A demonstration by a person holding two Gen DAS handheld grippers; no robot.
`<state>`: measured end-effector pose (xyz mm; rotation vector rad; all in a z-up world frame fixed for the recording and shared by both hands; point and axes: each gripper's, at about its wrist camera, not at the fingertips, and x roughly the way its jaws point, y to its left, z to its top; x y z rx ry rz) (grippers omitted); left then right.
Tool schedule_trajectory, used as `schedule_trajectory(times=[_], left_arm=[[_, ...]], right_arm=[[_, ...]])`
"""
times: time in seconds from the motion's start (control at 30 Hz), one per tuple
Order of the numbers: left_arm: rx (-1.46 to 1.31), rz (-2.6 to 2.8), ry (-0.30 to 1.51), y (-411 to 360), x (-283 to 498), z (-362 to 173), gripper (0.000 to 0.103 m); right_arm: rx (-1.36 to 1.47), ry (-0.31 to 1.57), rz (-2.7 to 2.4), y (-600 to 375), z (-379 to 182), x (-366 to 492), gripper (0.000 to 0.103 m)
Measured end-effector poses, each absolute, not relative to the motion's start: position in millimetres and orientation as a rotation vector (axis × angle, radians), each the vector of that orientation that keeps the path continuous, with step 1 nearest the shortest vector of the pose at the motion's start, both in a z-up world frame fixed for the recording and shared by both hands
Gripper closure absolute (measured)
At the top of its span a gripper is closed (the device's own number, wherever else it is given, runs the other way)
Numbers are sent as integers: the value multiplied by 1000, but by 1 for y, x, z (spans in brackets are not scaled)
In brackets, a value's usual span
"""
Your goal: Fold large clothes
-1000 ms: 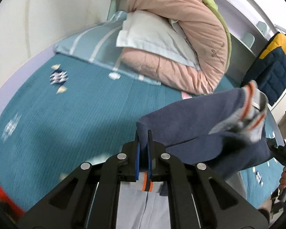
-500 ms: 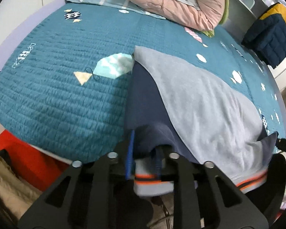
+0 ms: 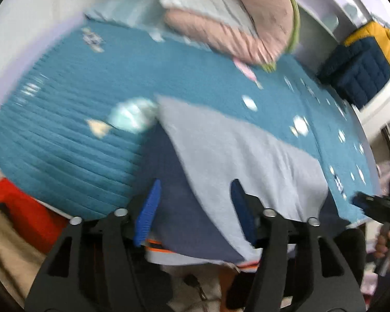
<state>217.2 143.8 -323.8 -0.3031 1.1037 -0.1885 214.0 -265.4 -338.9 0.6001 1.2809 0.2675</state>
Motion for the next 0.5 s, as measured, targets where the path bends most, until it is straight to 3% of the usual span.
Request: schedule_trajectory(times=[0.13, 0.2, 0.4, 0.5], left_arm=[[-266, -50, 1366, 139, 228, -386, 42], [-307, -23, 1401, 150, 222, -405, 42], [-343, -46, 1401, 165, 216, -413, 42], [-333, -72, 1376, 168, 213, -398, 42]], right_arm=[[456, 1551, 96, -251, -403, 217, 88], [391, 1606, 45, -247, -425, 214, 90], [381, 1612, 47, -243, -428, 220, 92], [348, 1538, 85, -242, -397, 218, 87]])
